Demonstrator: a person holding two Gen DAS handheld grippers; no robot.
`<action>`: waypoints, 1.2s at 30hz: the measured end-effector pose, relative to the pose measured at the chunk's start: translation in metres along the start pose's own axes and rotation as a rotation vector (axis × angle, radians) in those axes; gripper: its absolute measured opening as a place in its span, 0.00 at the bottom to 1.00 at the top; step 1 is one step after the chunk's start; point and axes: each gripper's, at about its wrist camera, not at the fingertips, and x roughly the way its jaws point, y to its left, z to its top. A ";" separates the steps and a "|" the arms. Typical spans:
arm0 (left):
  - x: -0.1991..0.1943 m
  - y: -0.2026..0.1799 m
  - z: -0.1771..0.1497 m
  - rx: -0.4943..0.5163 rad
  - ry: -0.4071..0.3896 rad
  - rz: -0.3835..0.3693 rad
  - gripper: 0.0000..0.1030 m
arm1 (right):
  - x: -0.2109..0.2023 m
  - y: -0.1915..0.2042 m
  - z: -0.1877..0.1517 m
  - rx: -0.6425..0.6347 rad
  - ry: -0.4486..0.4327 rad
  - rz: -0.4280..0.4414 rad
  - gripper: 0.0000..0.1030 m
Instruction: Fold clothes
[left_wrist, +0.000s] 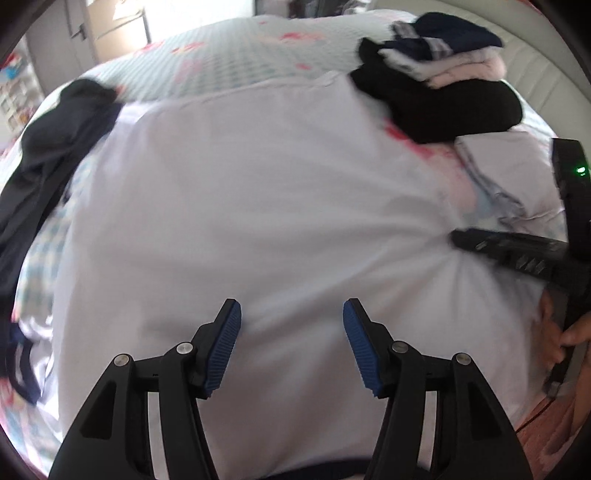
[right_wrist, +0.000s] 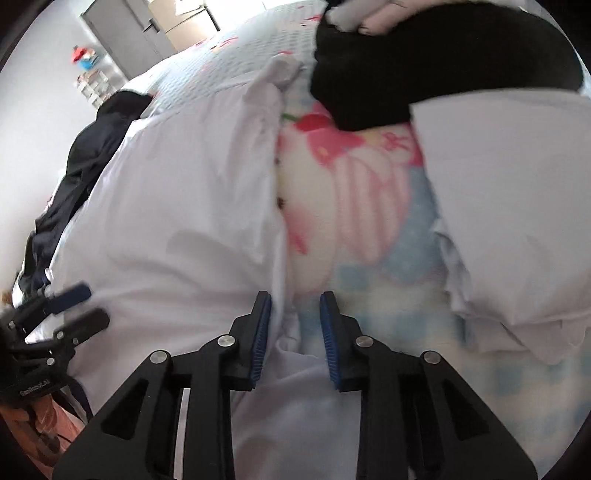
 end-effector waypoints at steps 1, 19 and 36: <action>-0.004 0.010 -0.004 -0.018 0.004 0.001 0.58 | -0.007 -0.004 0.000 0.029 -0.010 0.001 0.25; -0.078 0.199 -0.080 -0.341 -0.136 0.053 0.58 | -0.023 0.173 -0.057 -0.201 -0.032 0.121 0.34; -0.068 0.249 -0.084 -0.415 -0.215 -0.044 0.59 | 0.037 0.319 -0.039 -0.371 -0.041 -0.004 0.37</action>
